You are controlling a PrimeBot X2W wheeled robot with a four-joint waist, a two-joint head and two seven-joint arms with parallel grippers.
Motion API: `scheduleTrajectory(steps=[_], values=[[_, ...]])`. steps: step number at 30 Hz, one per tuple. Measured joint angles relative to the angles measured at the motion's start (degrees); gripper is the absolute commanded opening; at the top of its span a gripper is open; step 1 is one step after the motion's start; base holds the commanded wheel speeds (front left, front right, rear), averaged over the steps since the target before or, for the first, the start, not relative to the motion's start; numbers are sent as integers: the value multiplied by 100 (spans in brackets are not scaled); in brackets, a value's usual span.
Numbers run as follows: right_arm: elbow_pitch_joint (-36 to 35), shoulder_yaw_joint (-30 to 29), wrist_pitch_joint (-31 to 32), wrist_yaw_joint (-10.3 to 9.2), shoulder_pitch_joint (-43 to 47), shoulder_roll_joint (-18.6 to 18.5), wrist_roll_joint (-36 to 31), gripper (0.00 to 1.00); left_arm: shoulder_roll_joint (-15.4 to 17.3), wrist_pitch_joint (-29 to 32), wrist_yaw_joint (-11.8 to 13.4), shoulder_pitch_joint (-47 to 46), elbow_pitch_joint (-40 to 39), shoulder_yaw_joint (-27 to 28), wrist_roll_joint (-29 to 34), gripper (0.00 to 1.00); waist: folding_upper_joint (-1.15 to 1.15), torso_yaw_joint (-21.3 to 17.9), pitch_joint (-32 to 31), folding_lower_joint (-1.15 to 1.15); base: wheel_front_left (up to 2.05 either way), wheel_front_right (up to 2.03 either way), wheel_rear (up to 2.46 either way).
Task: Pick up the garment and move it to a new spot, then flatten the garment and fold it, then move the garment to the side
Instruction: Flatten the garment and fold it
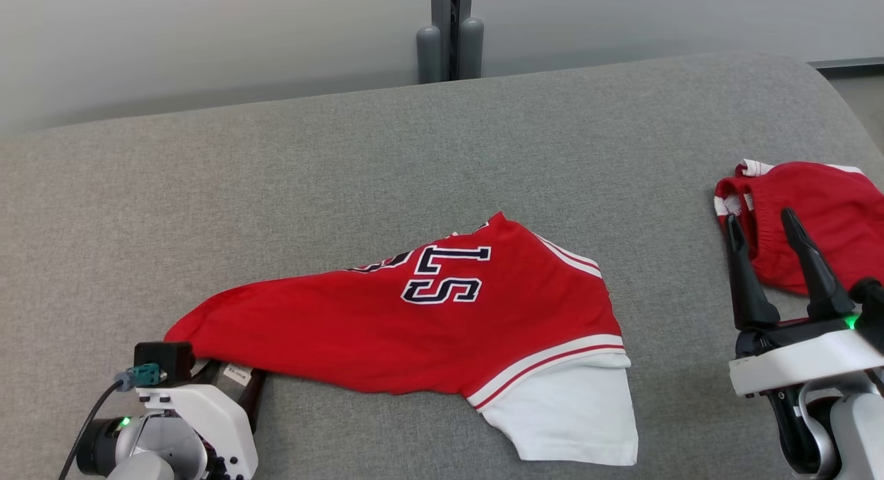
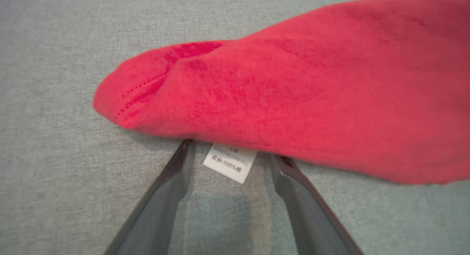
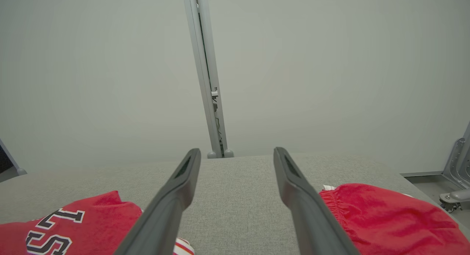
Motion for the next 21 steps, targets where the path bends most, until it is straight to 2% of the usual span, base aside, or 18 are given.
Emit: scheduleTrajectory(steps=[7, 8, 10, 16, 21], values=[[24, 10, -1, 0, -73, -29, 20, 100, -37, 4, -133, -363, 449, -67, -1, 100, 0, -96, 115, 0, 0, 0, 0], [25, 9, -8, 0, -85, -29, 24, 100, -41, 1, -162, -406, 493, -74, -3, 77, 0, -108, 129, 0, 0, 0, 0], [18, -1, -23, 0, -101, -27, 25, 100, -57, -42, -212, -475, 546, -83, -5, 0, 0, -125, 154, 0, 0, 0, 0], [31, -112, -46, 0, -76, 12, 1, 100, -97, -158, -282, -517, 441, -145, -16, 0, 0, -40, 151, 0, 0, 0, 0], [67, -148, -58, 0, -41, 37, -9, 100, -31, -73, -224, -449, -31, -182, -8, 0, 0, 144, 44, 0, 0, 0, 0]])
